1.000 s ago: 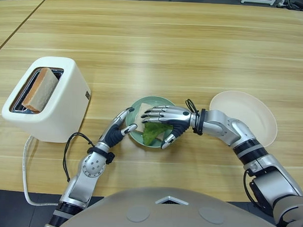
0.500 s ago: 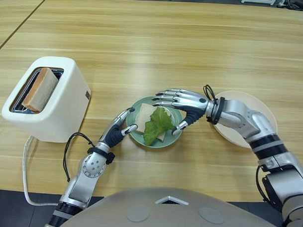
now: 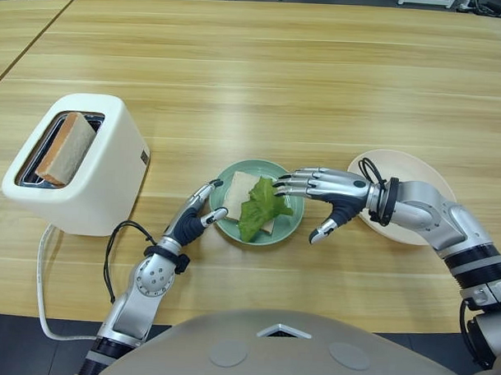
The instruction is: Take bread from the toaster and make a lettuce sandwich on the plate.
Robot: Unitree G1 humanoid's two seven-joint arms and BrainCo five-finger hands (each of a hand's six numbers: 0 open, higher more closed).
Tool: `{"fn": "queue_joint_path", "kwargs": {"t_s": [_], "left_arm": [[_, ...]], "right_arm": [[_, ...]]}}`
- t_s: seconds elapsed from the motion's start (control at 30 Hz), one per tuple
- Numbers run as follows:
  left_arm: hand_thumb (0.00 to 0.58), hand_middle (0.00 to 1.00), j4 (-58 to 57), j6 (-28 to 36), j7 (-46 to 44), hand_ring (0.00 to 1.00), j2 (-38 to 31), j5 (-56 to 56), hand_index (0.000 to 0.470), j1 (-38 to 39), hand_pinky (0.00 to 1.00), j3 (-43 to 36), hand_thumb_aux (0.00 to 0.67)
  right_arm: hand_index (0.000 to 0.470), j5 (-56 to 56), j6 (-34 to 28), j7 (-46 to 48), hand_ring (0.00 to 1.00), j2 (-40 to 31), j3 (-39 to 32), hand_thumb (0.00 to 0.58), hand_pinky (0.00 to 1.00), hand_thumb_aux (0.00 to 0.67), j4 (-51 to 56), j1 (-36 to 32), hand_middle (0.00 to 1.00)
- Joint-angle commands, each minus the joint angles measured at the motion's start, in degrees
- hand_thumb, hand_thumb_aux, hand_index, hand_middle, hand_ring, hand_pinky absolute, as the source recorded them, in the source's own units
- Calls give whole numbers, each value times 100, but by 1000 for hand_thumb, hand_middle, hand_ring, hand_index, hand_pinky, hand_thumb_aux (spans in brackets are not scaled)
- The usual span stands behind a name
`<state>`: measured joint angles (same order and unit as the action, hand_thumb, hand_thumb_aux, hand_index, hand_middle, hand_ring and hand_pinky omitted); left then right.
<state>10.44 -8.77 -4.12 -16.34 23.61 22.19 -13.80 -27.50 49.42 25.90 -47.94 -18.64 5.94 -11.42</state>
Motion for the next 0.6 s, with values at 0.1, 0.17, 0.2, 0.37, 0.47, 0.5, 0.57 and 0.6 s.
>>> {"fn": "queue_joint_path", "kwargs": {"t_s": [0.1,0.17,0.2,0.37,0.47,0.5,0.57,0.6], "left_arm": [[0,0,-84,81,-99,0,-60,79,0,-5,0,-93,0],[0,0,-92,79,-104,0,-72,71,0,-18,0,-107,0],[0,0,-96,79,-106,0,-76,68,0,-23,0,-114,0],[0,0,-112,81,-112,0,-75,62,0,-28,0,-155,0],[0,0,-145,67,-144,0,-92,42,0,-60,0,-165,0],[0,0,-152,63,-148,0,-95,40,0,-63,0,-169,0],[0,0,-159,54,-152,0,-97,42,0,-60,0,-184,0],[0,0,-163,50,-155,0,-98,43,0,-59,0,-193,0]], "right_arm": [[0,-579,-45,-5,0,223,-246,0,0,0,162,12,0],[0,-719,-45,-46,0,272,-286,0,0,0,241,11,0],[0,-800,-47,-76,0,299,-309,0,0,0,272,9,0],[0,-1220,-48,-323,0,547,-478,0,0,0,437,-141,0],[0,-1366,-50,-525,0,726,-510,0,0,0,419,-256,0],[0,-1400,-40,-587,0,775,-508,0,0,0,400,-294,0],[0,-1416,-21,-671,0,842,-498,0,0,0,341,-348,0],[0,-1419,-19,-698,0,866,-489,0,0,0,307,-365,0]]}}
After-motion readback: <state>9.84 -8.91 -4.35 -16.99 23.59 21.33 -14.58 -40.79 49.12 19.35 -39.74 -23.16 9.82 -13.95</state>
